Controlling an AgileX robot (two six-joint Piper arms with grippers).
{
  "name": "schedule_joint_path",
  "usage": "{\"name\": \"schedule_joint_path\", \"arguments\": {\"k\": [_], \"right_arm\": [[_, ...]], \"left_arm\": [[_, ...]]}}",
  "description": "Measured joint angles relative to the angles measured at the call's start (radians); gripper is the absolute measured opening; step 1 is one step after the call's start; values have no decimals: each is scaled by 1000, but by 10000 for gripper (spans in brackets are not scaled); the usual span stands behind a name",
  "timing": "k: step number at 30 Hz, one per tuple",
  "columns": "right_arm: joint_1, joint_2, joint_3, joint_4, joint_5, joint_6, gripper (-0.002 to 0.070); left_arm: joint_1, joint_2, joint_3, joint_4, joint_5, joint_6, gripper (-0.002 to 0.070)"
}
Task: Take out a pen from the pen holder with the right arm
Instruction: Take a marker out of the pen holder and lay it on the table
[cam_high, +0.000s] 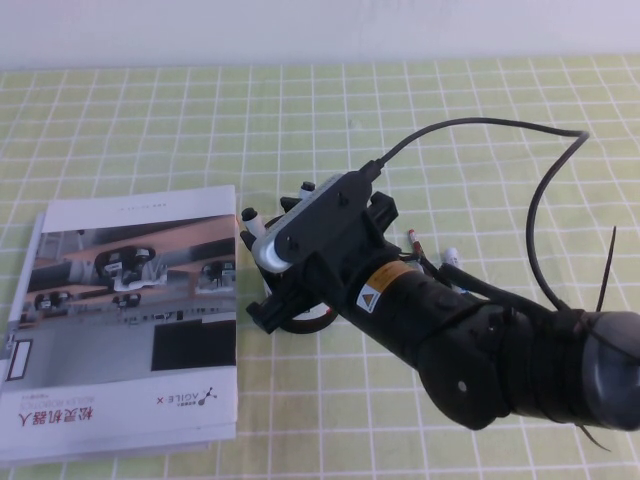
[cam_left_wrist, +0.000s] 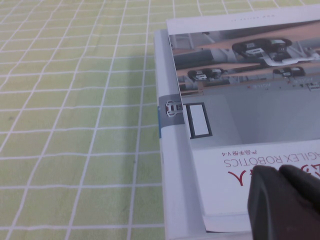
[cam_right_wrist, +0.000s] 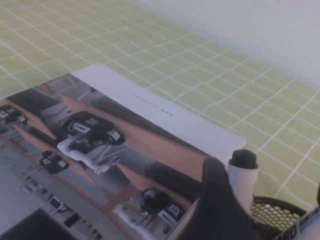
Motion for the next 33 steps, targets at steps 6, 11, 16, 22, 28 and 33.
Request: {"name": "schedule_joint_path", "arguments": {"k": [6,11,16,22,28,33], "right_arm": [[0,22,-6,-2,-43,0,360],[0,52,-51,2,-31,0,360],[0,86,-104,24,-14,-1,360],[-3,143,-162,34,14,-17,360],[-22,186,-196,38,44,-24,360],[-30,209,-203,39,50,-26,360]], "left_arm": [[0,0,0,0,0,0,-6],[0,0,0,0,0,0,-6],[0,0,0,0,0,0,-6],[0,0,0,0,0,0,-6],[0,0,0,0,0,0,-6],[0,0,0,0,0,0,-6]]}}
